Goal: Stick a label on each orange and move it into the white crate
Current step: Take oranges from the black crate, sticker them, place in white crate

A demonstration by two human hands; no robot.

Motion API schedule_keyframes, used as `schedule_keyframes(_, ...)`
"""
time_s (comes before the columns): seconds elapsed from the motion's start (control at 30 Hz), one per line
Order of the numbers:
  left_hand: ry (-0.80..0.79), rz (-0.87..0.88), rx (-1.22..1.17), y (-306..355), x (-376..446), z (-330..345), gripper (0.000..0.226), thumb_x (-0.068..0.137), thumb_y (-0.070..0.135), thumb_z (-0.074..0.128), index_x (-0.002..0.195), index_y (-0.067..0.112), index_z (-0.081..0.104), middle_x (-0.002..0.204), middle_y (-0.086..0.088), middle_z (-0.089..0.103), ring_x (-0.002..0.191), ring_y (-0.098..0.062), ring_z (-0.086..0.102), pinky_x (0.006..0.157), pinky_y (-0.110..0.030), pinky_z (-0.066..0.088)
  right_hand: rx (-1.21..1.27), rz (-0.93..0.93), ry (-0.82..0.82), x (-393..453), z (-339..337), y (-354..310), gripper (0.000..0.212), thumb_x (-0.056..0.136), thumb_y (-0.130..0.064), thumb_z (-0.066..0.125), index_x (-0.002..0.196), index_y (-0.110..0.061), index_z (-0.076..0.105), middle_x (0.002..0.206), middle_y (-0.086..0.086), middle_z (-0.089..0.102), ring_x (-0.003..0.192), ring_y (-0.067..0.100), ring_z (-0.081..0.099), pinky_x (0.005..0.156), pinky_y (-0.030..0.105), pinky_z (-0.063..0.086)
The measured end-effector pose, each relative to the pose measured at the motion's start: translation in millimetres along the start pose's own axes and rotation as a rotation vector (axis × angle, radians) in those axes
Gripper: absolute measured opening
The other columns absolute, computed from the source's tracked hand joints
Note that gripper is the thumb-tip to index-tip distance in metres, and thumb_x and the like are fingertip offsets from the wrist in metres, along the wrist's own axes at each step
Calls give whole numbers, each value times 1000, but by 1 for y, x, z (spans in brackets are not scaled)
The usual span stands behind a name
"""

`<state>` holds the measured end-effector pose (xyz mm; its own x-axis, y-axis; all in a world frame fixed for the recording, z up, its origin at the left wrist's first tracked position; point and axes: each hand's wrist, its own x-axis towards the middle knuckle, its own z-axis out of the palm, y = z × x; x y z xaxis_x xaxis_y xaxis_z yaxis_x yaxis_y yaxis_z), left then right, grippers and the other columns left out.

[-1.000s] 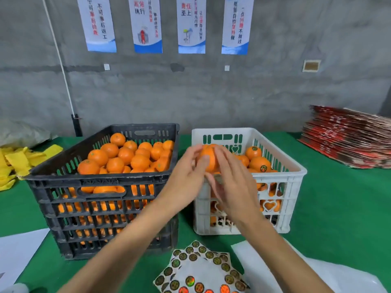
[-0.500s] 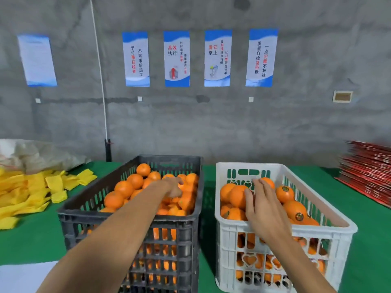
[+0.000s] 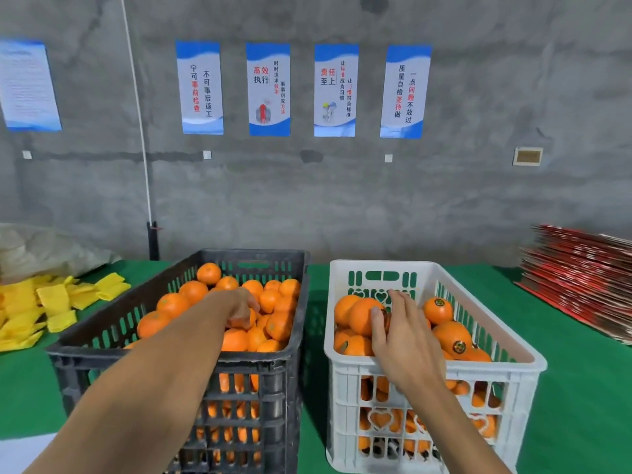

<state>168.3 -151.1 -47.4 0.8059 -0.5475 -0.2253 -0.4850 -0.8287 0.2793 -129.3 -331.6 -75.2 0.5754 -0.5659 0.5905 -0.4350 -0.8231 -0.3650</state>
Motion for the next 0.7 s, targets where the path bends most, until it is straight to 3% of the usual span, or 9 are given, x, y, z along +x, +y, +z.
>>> schedule_keyframes(0.13, 306, 130, -10, 14, -16, -16, 43, 92, 7, 70, 126, 33, 71, 151, -13, 48, 122, -34, 63, 99, -41, 56, 15, -6, 18, 1, 0, 0, 60, 107, -50, 27, 154, -14, 39, 157, 5, 45, 140, 23, 46, 107, 37, 49)
schedule_keyframes(0.23, 559, 342, -237, 30, -52, -21, 49, 85, 19, 86, 115, 45, 58, 135, -7, 47, 113, -30, 62, 100, -40, 51, 19, -44, 87, -2, -8, -3, 55, 108, -43, 34, 152, -12, 43, 154, 5, 48, 139, 22, 48, 108, 36, 47)
schedule_keyframes(0.33, 764, 560, -606, 48, -112, -7, 61, 79, 28, 91, 110, 53, 44, 123, 2, 49, 95, -14, 58, 85, -35, 49, 189, -271, 213, -21, -18, -13, 39, 106, -24, 48, 141, -10, 58, 150, 3, 54, 138, 19, 50, 118, 39, 38)
schedule_keyframes(0.4, 744, 722, -821, 56, -158, 14, 59, 79, 36, 90, 114, 47, 44, 119, 5, 56, 86, -17, 63, 74, -39, 55, 424, -470, 264, -48, -21, -33, 37, 104, -21, 53, 138, -11, 60, 149, -1, 55, 138, 14, 50, 116, 38, 40)
schedule_keyframes(0.5, 728, 889, -915, 64, -212, 60, 59, 81, 36, 88, 122, 38, 44, 128, 16, 56, 100, -23, 73, 75, -36, 64, 714, -535, 241, -92, -20, -66, 50, 106, -34, 53, 152, -16, 45, 158, -4, 43, 146, 18, 42, 118, 31, 37)
schedule_keyframes(0.6, 598, 894, -1013, 60, -243, 118, 69, 83, 34, 89, 136, 38, 45, 136, 21, 54, 115, -21, 69, 84, -31, 63, 839, -447, 188, -128, -15, -68, 56, 104, -40, 56, 154, -20, 40, 159, -4, 41, 147, 21, 41, 115, 28, 39)
schedule_keyframes(0.7, 520, 811, -995, 40, -245, 177, 71, 89, 48, 81, 148, 39, 43, 147, 10, 45, 127, -26, 60, 92, -35, 60, 771, -489, 88, -152, 4, -37, 47, 106, -42, 53, 146, -17, 53, 151, -3, 52, 140, 15, 49, 112, 28, 42)
